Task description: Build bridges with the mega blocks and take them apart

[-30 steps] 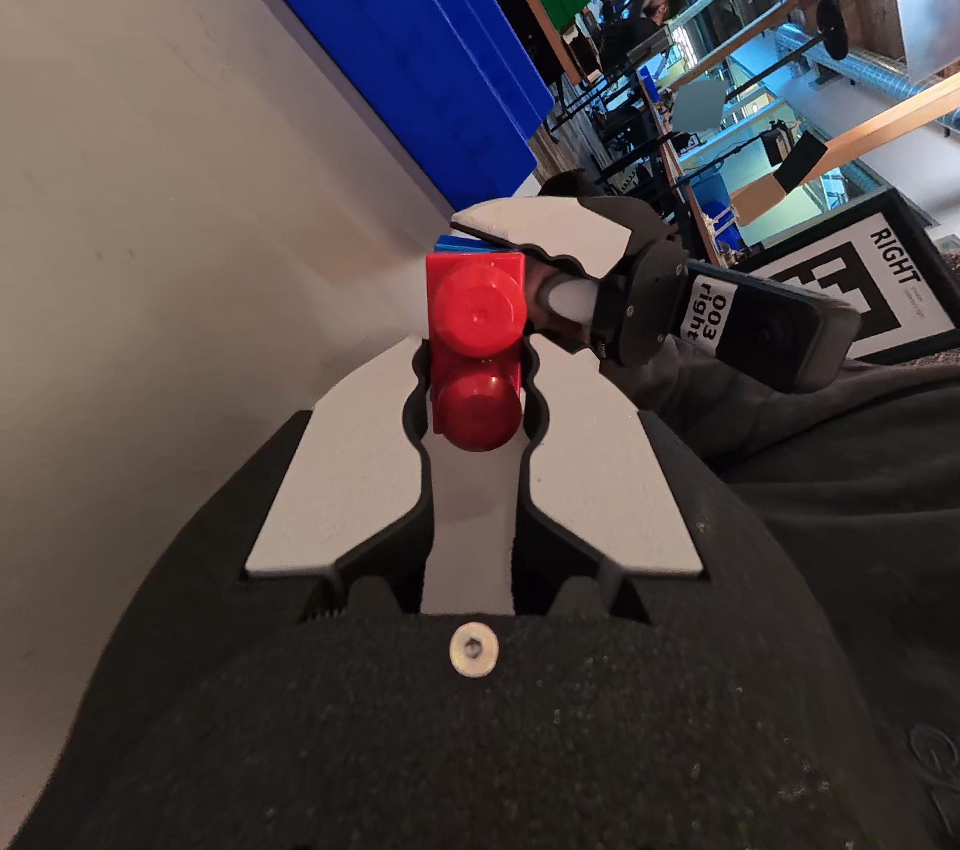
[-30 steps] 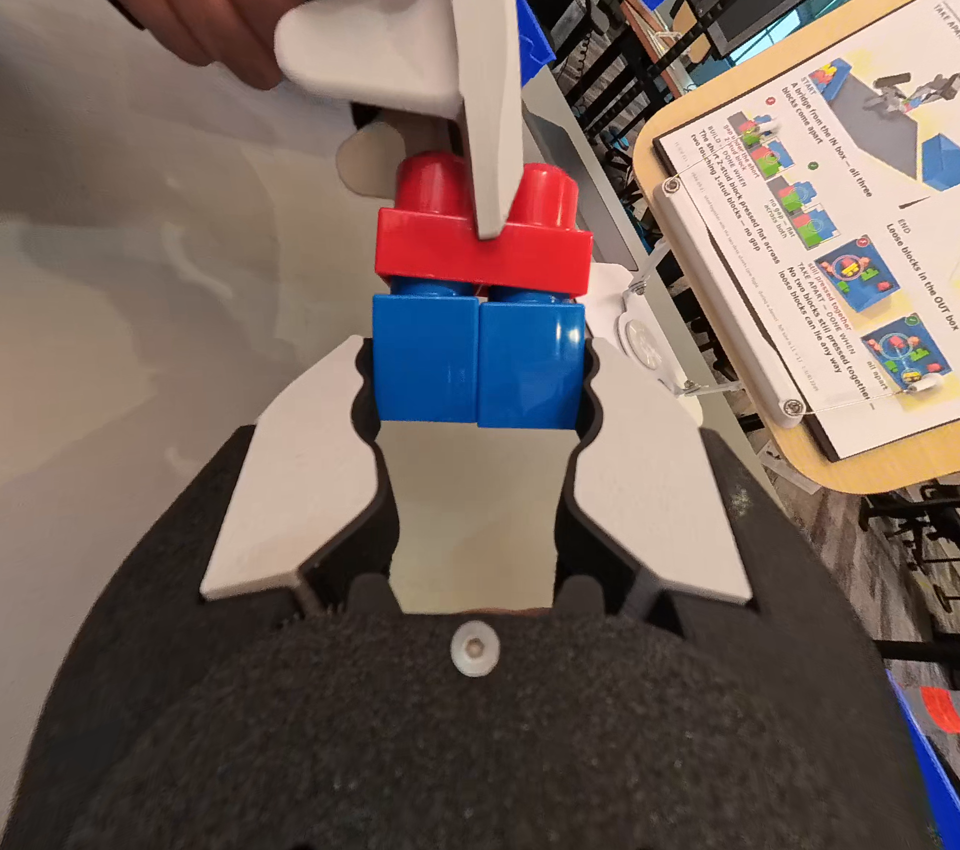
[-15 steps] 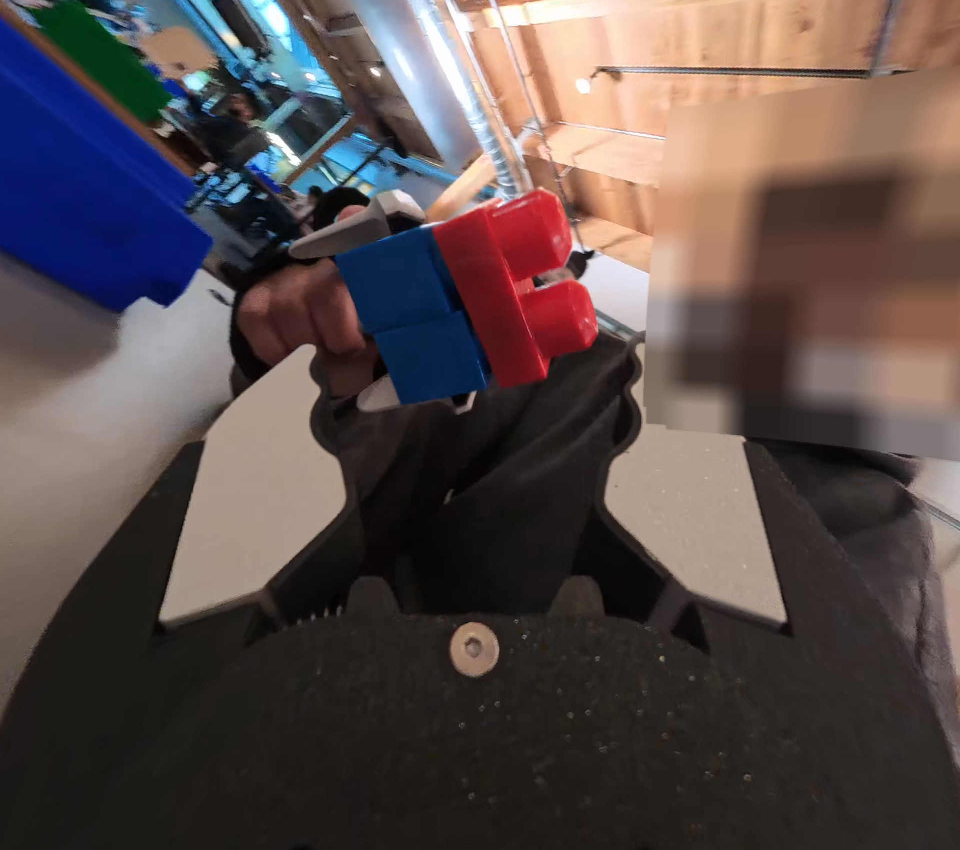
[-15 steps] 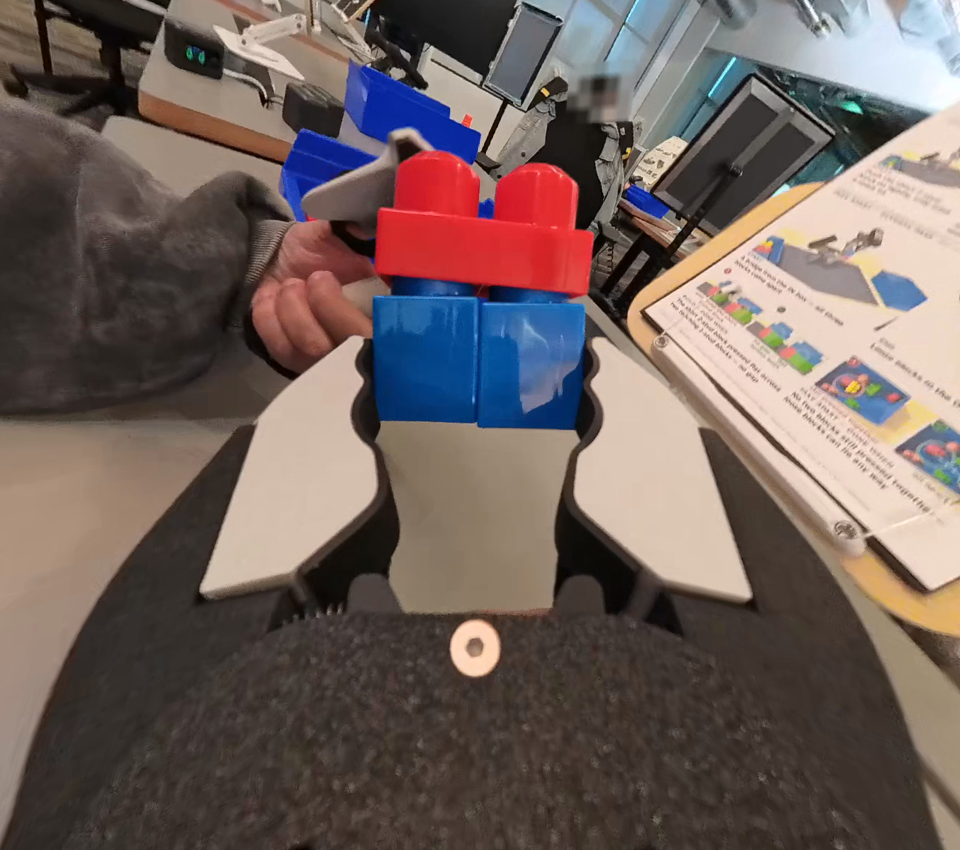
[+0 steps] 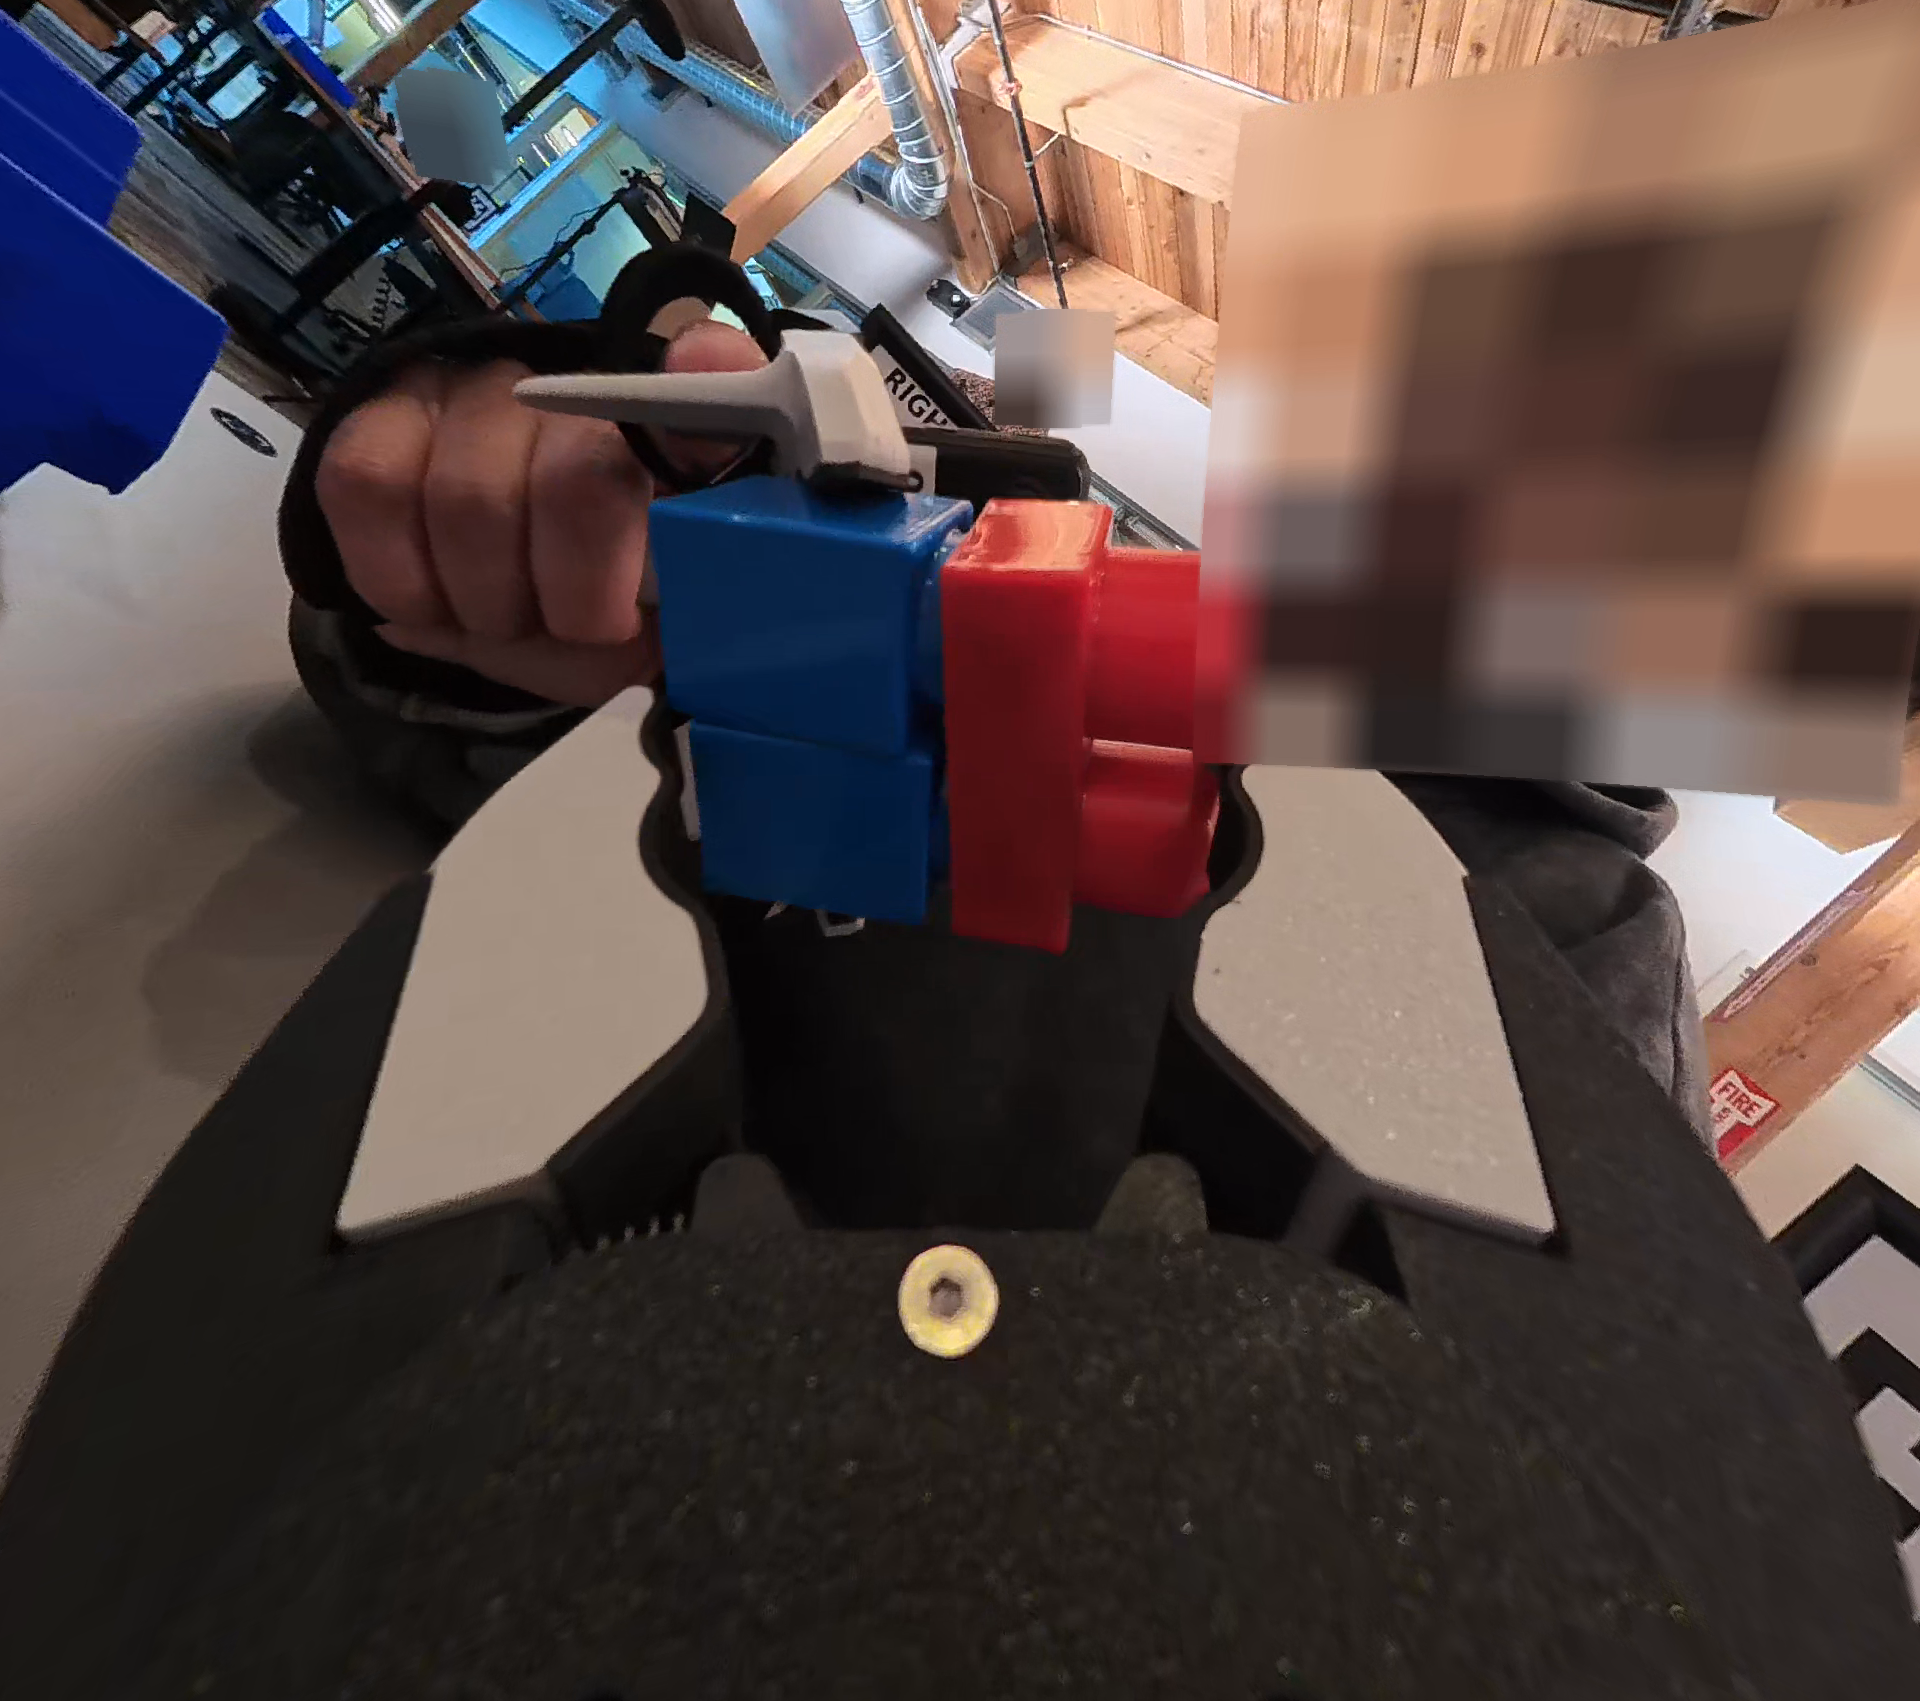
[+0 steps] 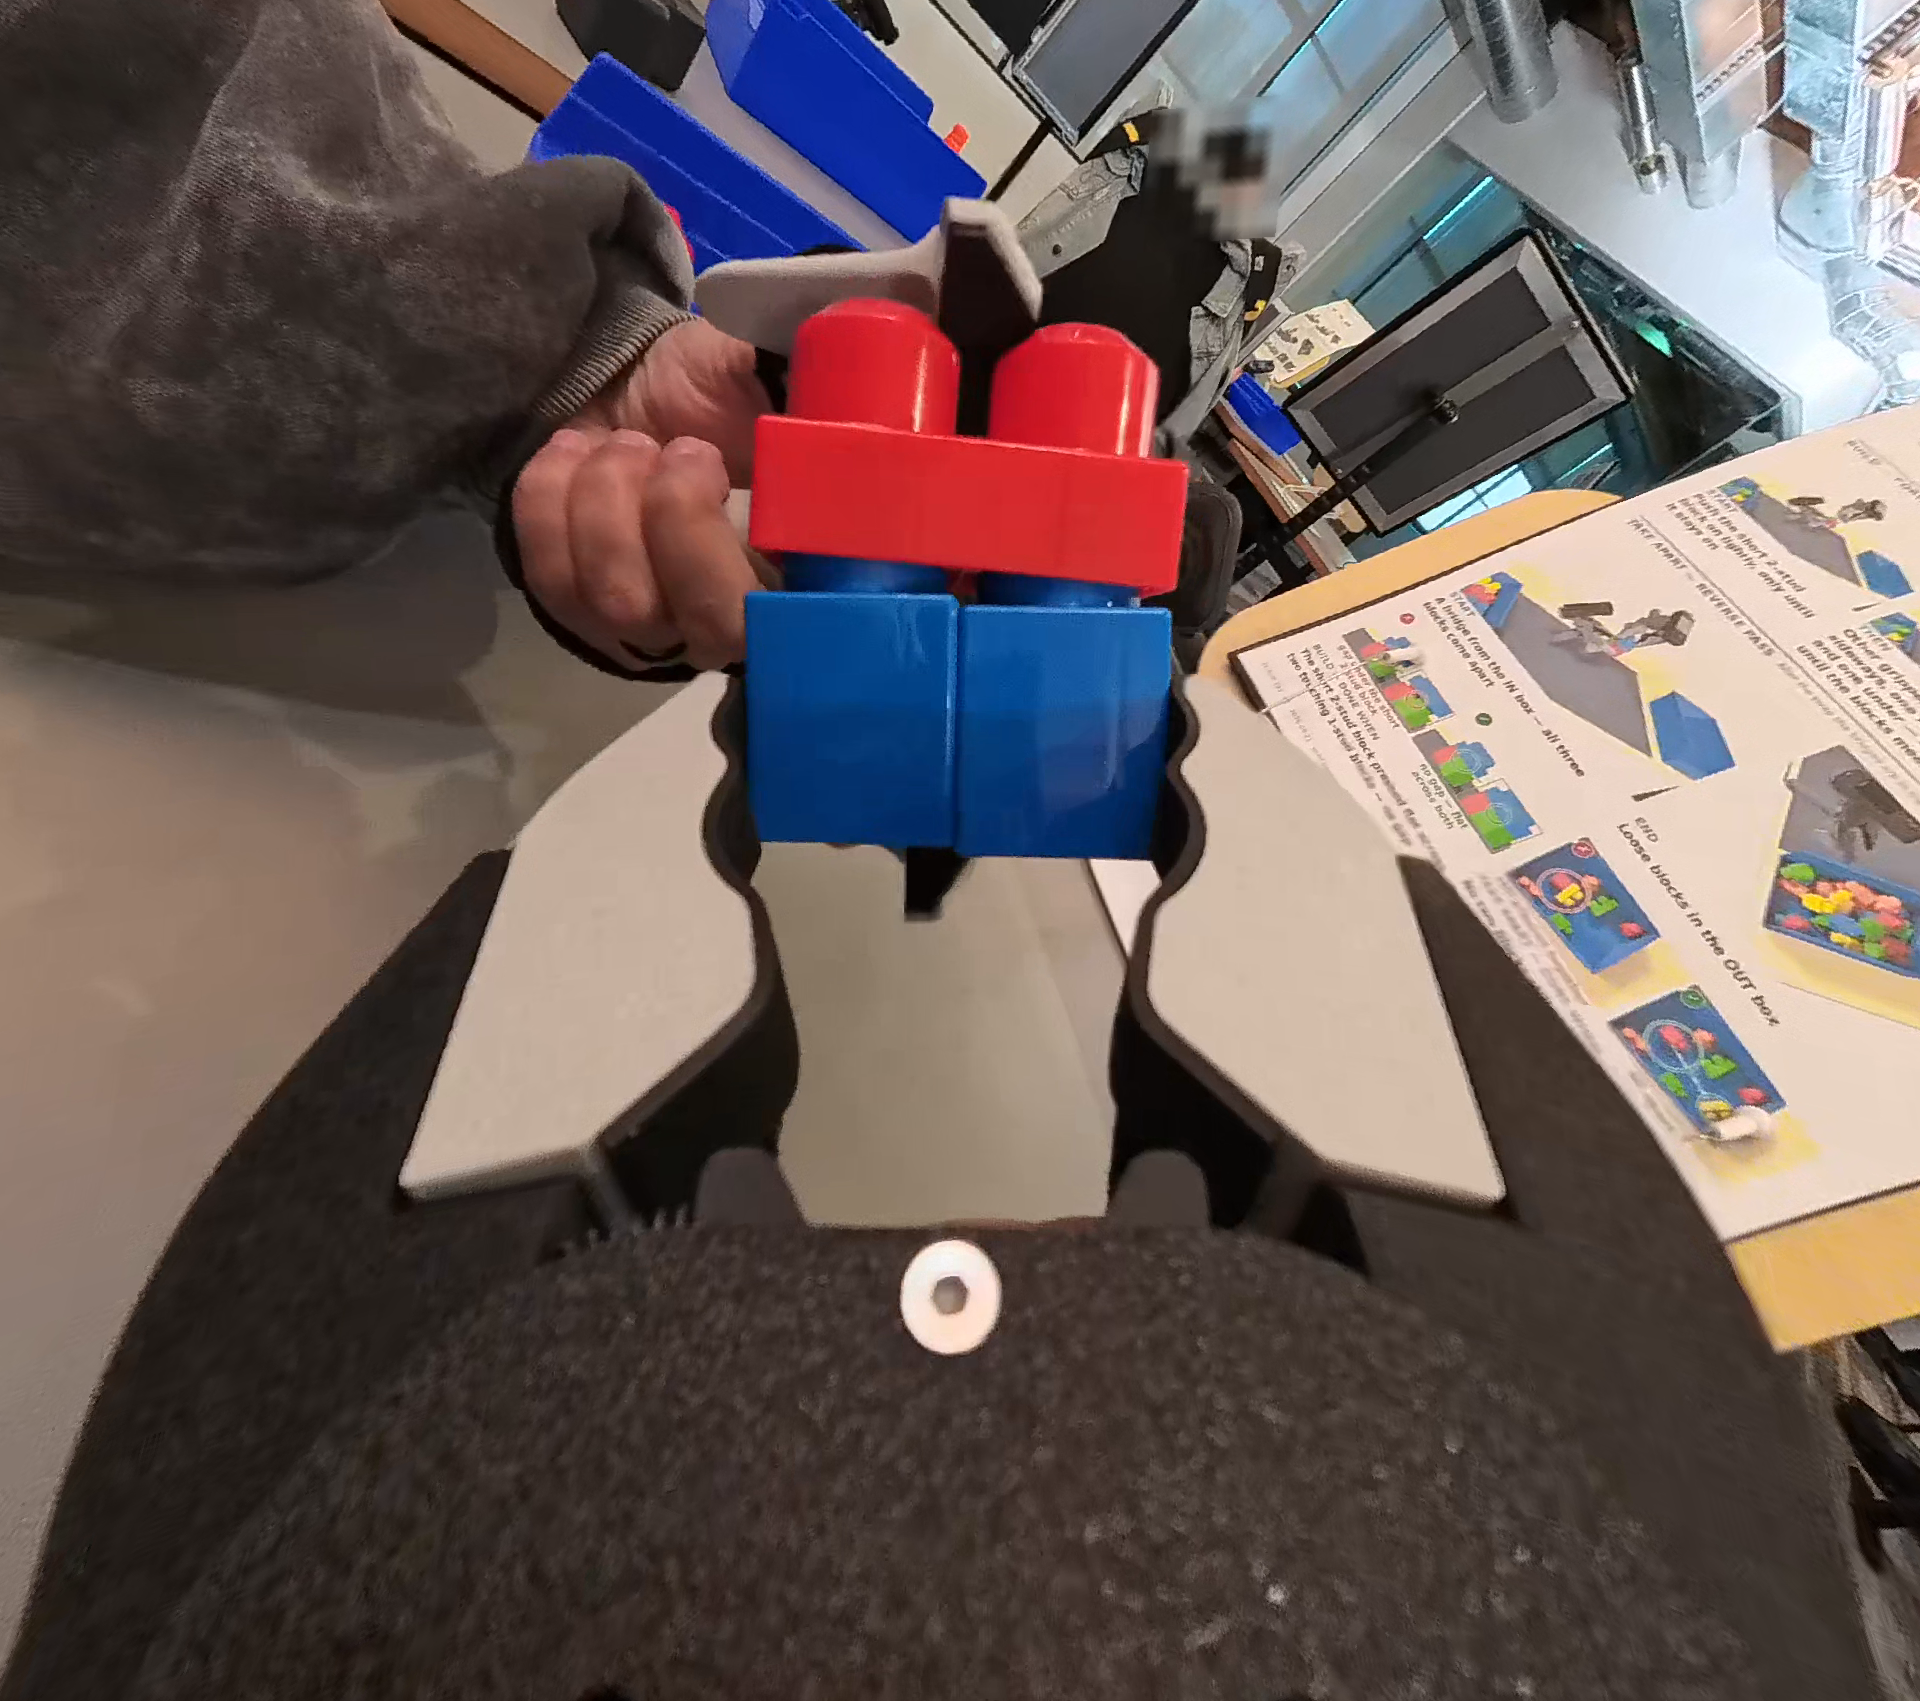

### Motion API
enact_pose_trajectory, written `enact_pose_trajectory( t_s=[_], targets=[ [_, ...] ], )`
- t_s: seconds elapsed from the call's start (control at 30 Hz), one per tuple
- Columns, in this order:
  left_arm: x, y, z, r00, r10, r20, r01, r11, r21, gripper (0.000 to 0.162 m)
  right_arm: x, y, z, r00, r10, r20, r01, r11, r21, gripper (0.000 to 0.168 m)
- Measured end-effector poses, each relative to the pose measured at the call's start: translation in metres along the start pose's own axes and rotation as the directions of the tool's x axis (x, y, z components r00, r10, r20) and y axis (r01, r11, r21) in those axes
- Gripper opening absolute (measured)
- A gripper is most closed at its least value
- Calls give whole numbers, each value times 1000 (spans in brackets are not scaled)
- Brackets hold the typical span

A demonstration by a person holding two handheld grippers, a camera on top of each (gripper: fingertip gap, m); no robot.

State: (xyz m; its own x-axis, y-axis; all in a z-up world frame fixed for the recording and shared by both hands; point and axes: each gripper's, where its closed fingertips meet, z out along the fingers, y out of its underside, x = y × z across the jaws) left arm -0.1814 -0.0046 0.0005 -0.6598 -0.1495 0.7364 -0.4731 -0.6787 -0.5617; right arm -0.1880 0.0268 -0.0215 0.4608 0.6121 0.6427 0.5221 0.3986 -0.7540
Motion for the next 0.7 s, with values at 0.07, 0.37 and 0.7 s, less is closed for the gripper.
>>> enact_pose_trajectory(
  t_s=[0.07,0.37,0.7],
  targets=[
    [-2,1,-1,1000,1,-4,-1,1000,2,98,-1,2,1,1000,-2,3,2,1000,-5,75],
    [-11,3,-4,1000,13,19,-13,1000,-4,97,-3,13,1,1000,-8,4,8,999,-35,75],
    [-14,13,-7,998,61,1,-61,997,-36,92,-12,14,2,999,-16,38,18,998,-63,75]
  ],
)
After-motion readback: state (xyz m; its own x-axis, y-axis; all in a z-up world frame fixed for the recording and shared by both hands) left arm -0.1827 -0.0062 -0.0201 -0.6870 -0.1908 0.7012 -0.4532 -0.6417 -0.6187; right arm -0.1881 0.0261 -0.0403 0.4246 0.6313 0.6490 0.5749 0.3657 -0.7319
